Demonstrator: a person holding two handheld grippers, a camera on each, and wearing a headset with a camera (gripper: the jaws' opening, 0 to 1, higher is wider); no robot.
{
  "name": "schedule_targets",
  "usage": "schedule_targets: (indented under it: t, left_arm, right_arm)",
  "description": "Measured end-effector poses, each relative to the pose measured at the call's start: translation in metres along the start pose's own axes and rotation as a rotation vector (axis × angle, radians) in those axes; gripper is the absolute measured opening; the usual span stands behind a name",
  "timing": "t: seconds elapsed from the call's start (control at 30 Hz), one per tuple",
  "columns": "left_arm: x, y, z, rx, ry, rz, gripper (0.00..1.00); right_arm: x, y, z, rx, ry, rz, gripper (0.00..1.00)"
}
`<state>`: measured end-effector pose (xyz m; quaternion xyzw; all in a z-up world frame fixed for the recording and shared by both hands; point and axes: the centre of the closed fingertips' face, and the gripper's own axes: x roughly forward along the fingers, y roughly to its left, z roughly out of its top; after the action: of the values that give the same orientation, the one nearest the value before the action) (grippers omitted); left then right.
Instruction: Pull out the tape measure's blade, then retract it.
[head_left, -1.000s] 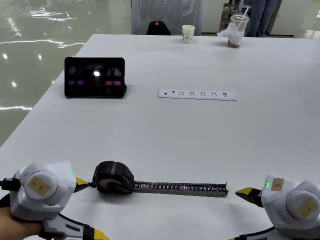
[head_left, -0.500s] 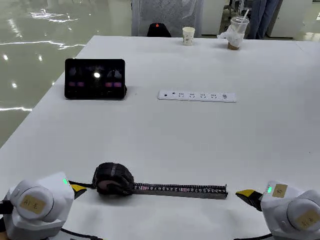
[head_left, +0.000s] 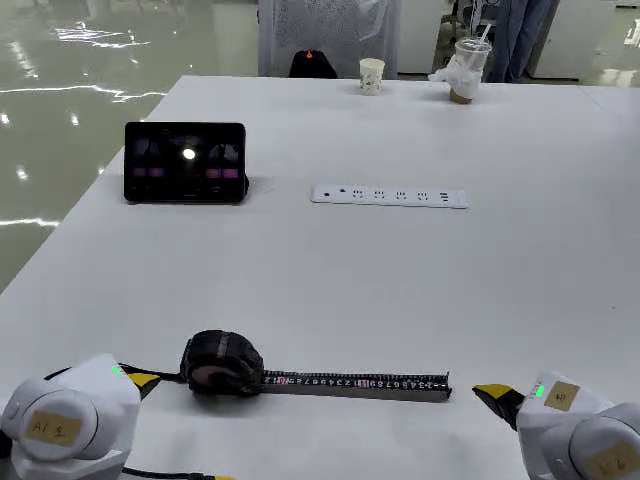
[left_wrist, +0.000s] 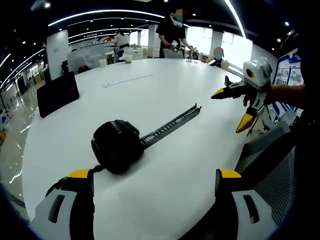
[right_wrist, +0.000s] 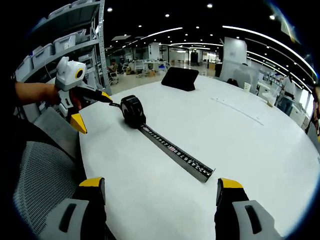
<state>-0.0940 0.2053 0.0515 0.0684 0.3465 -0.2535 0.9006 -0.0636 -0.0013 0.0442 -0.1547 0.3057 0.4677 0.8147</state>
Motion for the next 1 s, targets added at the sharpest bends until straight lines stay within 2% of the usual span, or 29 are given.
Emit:
schedule_targets:
  t: [0.33, 0.47, 0.87, 1.0]
  left_arm:
    - [-0.005, 0.002, 0.004, -0.06, -0.034, 0.057, 0.99]
    - [-0.005, 0.002, 0.003, -0.087, -0.039, 0.063, 0.99]
    - [-0.01, -0.007, 0.013, -0.121, -0.075, 0.091, 0.99]
    - [-0.008, -0.014, 0.012, -0.124, -0.073, 0.083, 0.99]
  right_arm:
    - [-0.001, 0.005, 0.003, 0.05, -0.018, -0.033, 0.96]
    - [-0.002, 0.008, 0.005, 0.062, -0.025, -0.04, 0.97]
    - [-0.005, 0.013, 0.014, 0.089, -0.041, -0.073, 0.97]
    - [-0.005, 0.015, 0.016, 0.102, -0.045, -0.076, 0.97]
